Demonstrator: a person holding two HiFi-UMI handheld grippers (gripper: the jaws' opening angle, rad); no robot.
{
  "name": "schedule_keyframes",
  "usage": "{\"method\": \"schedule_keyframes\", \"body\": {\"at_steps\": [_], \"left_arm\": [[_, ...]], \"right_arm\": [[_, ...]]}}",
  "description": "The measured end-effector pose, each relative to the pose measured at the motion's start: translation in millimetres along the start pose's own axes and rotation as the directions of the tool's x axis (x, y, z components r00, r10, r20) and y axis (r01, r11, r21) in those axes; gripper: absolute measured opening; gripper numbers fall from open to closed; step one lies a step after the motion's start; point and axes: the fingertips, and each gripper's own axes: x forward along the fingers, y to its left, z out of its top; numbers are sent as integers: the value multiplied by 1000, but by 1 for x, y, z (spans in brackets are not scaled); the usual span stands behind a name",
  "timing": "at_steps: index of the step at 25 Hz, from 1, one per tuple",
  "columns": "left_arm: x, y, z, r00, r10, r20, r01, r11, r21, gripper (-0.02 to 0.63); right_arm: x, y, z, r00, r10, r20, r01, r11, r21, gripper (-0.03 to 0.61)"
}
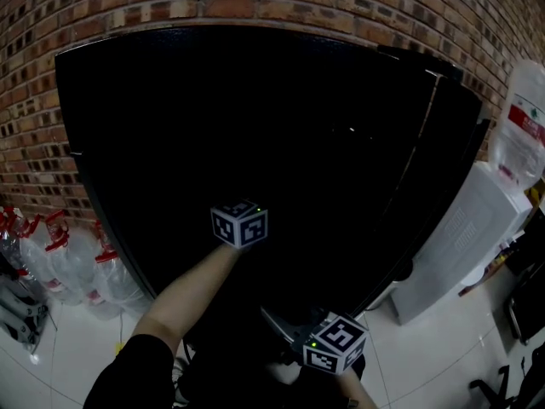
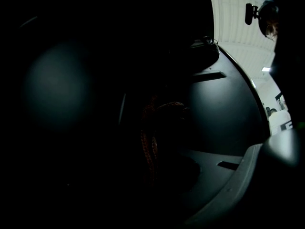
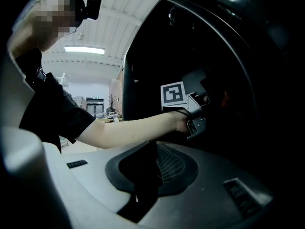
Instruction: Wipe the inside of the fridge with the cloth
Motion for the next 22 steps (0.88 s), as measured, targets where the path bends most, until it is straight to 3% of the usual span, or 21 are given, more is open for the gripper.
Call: {"method": "schedule_keyframes", "body": {"at_steps": [12,17,22], "left_arm": [[24,50,-7,990,136,-25,-135,990,47,57],[18,79,-20,952,290,-101,-285,957,60,57],[-2,73,-11,945,317,-82,-315,948,37,57]], "right_arm": [[0,-6,-4,1000,-14,-3,14,1000,-1,46],[5,-6,-2,1000,-8,10,8,1000,-12,46],[-2,-5,-1,1000,-21,10,21,1000,10,46]]}}
